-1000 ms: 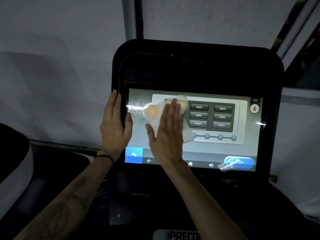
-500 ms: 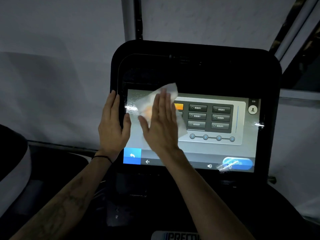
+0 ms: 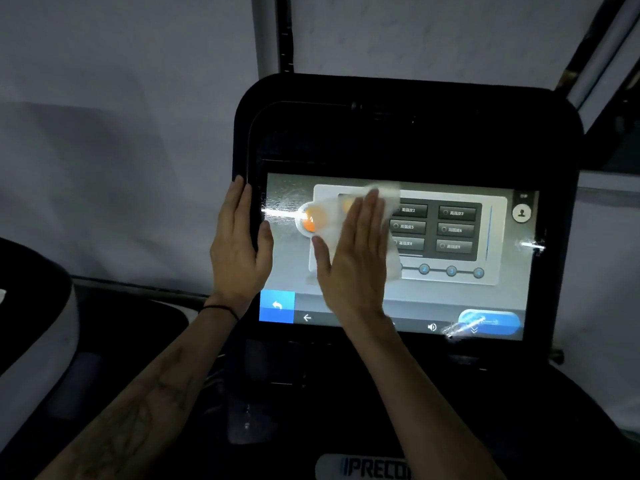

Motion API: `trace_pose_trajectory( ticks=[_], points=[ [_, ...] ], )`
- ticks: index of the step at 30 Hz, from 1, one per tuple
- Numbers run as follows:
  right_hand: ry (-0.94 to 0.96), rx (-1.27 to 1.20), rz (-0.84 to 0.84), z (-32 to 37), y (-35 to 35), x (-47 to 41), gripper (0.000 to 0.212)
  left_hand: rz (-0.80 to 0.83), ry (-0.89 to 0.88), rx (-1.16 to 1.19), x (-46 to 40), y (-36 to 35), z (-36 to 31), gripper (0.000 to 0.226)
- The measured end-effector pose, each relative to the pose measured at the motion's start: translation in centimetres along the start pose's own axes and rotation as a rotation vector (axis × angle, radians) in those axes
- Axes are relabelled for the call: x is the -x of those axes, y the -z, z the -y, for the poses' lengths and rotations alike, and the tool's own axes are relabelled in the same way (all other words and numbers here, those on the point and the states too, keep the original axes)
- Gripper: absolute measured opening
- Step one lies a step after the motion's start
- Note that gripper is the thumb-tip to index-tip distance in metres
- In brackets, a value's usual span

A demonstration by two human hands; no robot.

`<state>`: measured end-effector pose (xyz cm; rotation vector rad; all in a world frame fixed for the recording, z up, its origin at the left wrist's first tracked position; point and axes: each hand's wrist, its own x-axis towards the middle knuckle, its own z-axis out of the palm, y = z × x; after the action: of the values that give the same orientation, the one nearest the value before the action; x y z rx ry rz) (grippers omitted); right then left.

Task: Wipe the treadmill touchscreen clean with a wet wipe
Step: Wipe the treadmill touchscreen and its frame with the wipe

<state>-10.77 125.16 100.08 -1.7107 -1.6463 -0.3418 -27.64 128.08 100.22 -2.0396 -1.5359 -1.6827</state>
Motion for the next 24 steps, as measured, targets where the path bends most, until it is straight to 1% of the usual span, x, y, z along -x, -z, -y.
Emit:
trace_pose_trajectory(
  ticks=[3, 5, 7, 9, 11, 12, 14, 16, 18, 20, 22, 24],
  points=[
    [0.068, -0.012, 0.101, 1.6, -0.7, 3.7, 0.084, -0.002, 0.0, -0.013, 0.0, -0.1, 0.1, 0.056],
    [0.102, -0.011, 0.11, 2.9, -1.1, 3.0, 0.084, -0.005, 0.008, -0.021, 0.0, -0.1, 0.1, 0.055],
    [0.075, -0.024, 0.093, 2.8, -0.9, 0.7, 0.083, -0.006, 0.006, -0.021, 0.1, 0.0, 0.1, 0.055],
    [0.025, -0.022, 0.048, 1.2, -0.6, -0.1, 0.081, -0.002, 0.011, -0.011, 0.0, 0.0, -0.1, 0.055],
    [-0.022, -0.008, 0.03, 0.0, -0.3, 2.0, 0.081, -0.004, 0.016, -0.013, 0.1, 0.0, -0.1, 0.055],
    [-0.018, -0.006, 0.06, 0.1, -0.3, 3.6, 0.081, -0.005, 0.013, -0.016, 0.1, 0.0, -0.1, 0.055],
    [0.055, 0.002, 0.142, 1.2, -0.8, 5.8, 0.082, -0.005, 0.018, -0.02, 0.0, -0.1, 0.0, 0.055],
    [0.122, -0.009, 0.153, 2.3, -1.1, 4.8, 0.081, 0.004, 0.021, -0.025, 0.0, -0.1, 0.1, 0.055],
    [0.094, -0.026, 0.14, 2.2, -0.9, 2.2, 0.081, 0.008, 0.018, -0.023, 0.0, 0.0, 0.0, 0.055],
    [0.026, -0.042, 0.098, 0.6, -0.4, 1.4, 0.08, 0.01, 0.021, -0.012, 0.0, 0.0, -0.1, 0.055],
    [-0.027, -0.049, 0.08, -0.3, 0.0, 3.6, 0.08, 0.005, 0.023, -0.004, 0.0, 0.0, -0.1, 0.055],
    [0.01, -0.054, 0.131, 0.5, -0.4, 6.9, 0.079, 0.001, 0.021, 0.0, 0.0, 0.0, 0.0, 0.055]
  ],
)
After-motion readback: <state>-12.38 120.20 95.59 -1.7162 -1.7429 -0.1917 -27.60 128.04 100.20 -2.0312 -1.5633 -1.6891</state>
